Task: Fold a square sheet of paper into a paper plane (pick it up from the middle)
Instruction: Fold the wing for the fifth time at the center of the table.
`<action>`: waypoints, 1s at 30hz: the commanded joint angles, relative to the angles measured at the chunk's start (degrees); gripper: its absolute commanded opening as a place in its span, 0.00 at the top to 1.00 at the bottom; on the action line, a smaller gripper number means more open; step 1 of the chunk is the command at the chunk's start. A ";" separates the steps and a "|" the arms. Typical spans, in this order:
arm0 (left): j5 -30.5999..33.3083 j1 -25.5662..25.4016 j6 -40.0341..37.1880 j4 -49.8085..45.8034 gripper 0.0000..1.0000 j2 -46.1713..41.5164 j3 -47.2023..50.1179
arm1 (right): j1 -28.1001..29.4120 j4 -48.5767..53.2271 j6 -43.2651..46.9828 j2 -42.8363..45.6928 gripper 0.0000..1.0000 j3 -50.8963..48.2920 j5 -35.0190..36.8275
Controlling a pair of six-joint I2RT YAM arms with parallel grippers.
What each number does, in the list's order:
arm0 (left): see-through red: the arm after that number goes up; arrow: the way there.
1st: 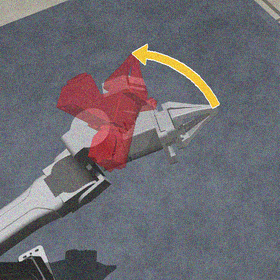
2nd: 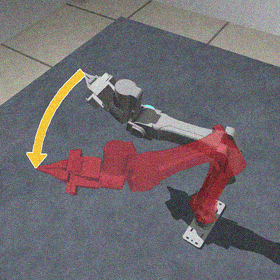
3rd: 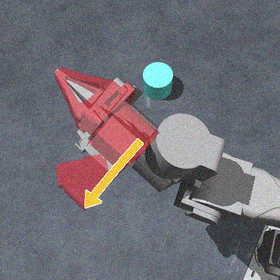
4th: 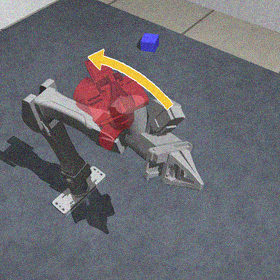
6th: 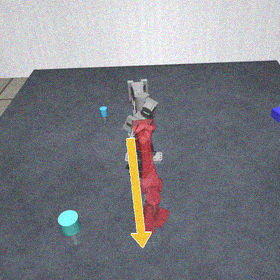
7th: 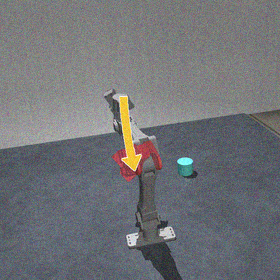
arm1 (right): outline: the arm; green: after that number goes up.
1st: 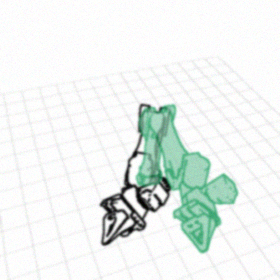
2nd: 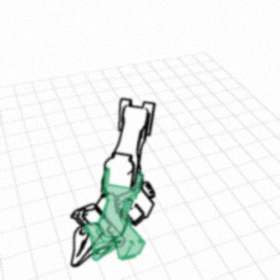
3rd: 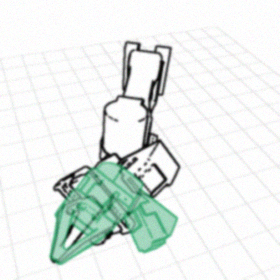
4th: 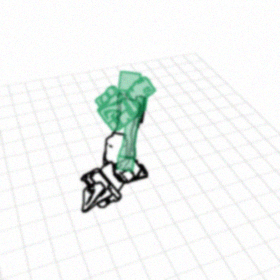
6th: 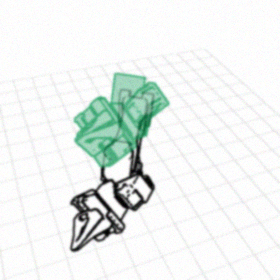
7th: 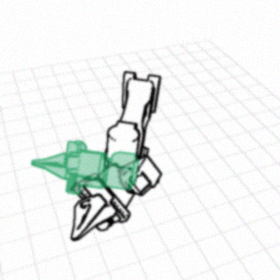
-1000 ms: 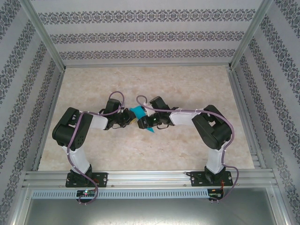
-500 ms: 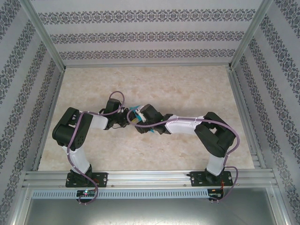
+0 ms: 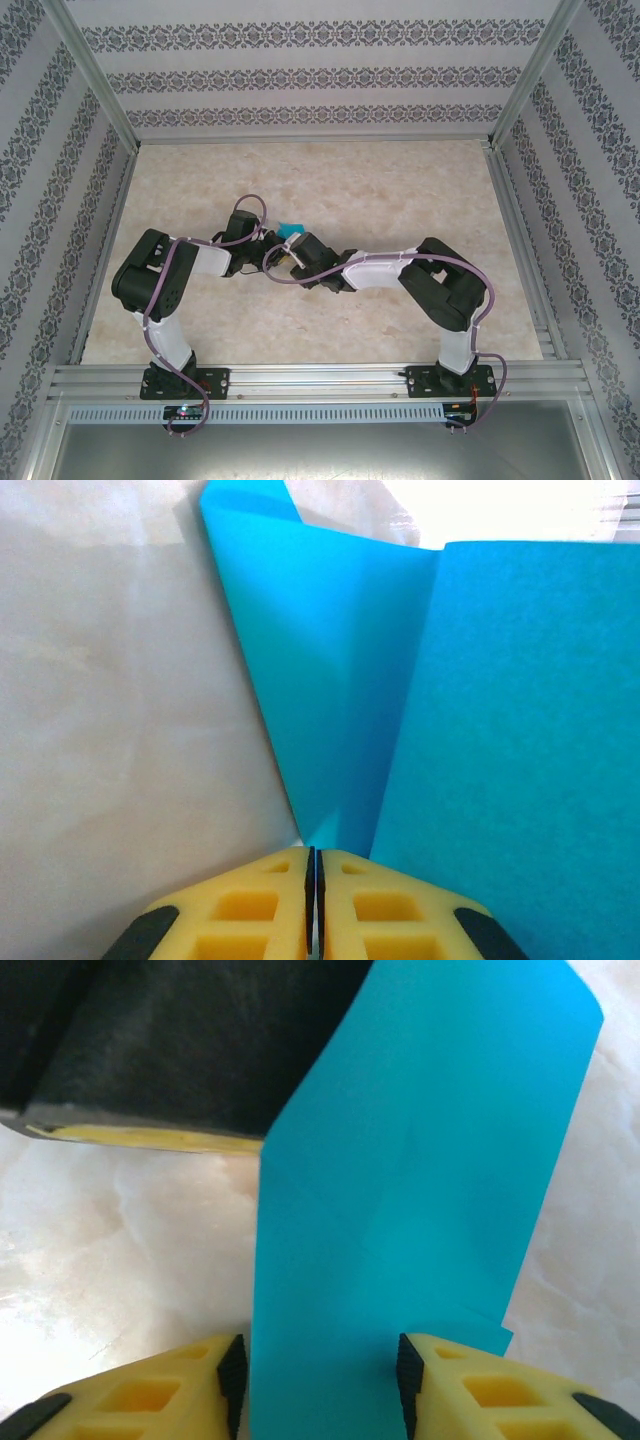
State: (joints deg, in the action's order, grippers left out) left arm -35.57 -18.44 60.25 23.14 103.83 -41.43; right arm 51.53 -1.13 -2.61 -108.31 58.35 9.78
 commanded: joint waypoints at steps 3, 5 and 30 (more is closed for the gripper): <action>0.32 -0.71 -0.39 -2.66 0.87 -1.12 -1.20 | -0.07 -0.81 1.52 -0.48 0.58 0.64 3.06; 0.50 -0.66 -0.64 -3.08 0.87 -1.52 -1.20 | -0.05 -1.41 1.47 0.56 0.54 0.17 3.99; 2.27 -0.33 -0.16 -6.71 0.87 -6.14 -1.08 | 0.46 -4.51 2.04 1.49 0.84 -1.91 3.70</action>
State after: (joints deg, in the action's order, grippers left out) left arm -35.18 -18.41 60.40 19.49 99.94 -41.91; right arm 52.31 -5.82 0.23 -108.16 56.95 15.44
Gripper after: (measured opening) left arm 0.134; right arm 0.172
